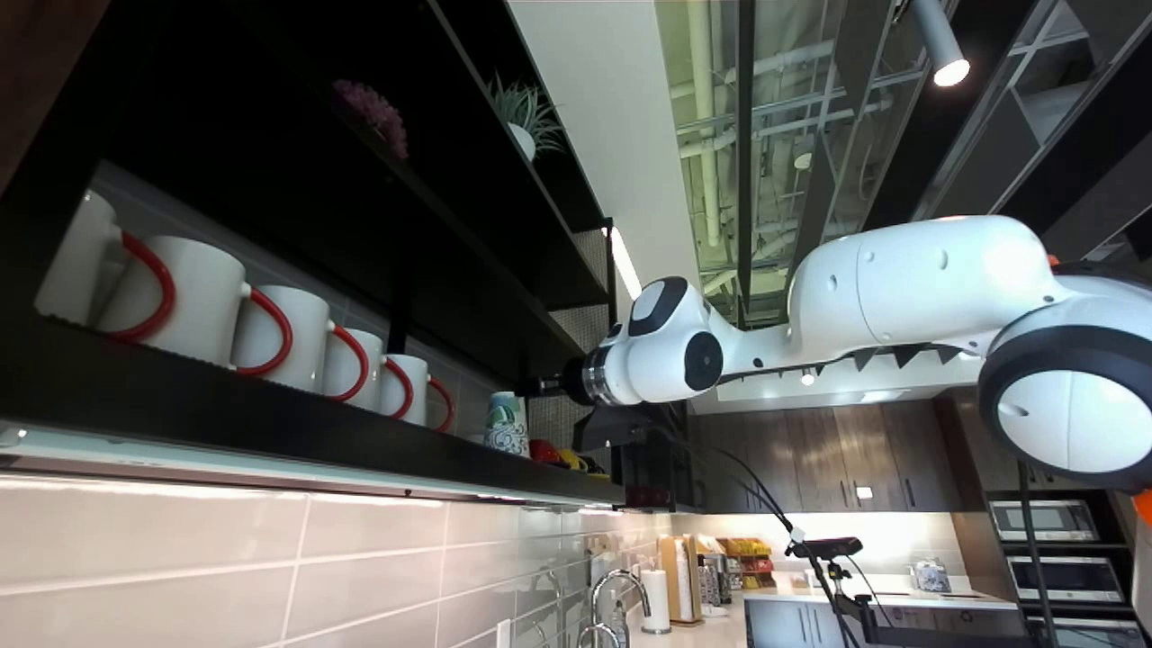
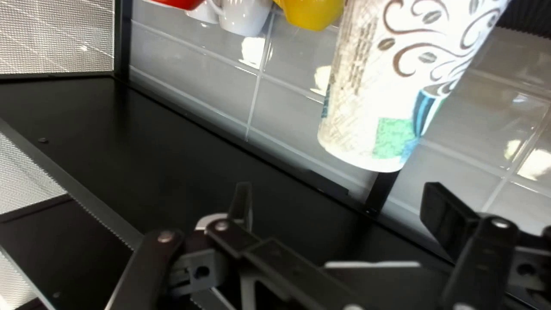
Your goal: Pick up the coffee cup on the left and put it on the bottom shelf.
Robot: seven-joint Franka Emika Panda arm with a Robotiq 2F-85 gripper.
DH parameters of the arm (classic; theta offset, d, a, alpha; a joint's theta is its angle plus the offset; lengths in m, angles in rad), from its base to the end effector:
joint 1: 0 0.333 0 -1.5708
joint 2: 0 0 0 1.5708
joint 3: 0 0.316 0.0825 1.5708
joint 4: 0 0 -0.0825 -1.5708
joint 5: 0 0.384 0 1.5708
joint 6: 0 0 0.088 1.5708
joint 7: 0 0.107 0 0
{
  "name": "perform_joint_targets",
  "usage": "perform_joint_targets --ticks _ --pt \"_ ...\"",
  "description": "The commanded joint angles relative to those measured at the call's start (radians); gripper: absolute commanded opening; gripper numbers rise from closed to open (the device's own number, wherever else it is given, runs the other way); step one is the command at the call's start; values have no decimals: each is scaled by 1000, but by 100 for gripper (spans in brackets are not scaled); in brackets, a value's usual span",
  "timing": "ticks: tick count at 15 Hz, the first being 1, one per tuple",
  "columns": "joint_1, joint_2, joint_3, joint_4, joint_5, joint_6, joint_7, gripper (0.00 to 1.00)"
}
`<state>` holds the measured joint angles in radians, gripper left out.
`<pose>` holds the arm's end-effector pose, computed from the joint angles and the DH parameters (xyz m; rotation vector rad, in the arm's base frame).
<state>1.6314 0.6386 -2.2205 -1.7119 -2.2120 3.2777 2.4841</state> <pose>0.4969 -0.0282 0.7128 1.7660 -0.2272 1.8703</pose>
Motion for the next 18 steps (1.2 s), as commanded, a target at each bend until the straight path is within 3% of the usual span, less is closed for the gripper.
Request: perform_joint_targets --ticks 1,5,8,9,11,18 --pt "-33 132 -95 -85 105 146 2 100" --pt "-102 194 -137 -119 86 346 65 100" --pt "-192 230 -149 -100 50 516 145 100" --pt "-269 282 -163 -117 161 600 86 100" --pt "-318 283 -175 -107 191 692 113 100" --pt "-385 270 -192 -171 426 784 176 100"
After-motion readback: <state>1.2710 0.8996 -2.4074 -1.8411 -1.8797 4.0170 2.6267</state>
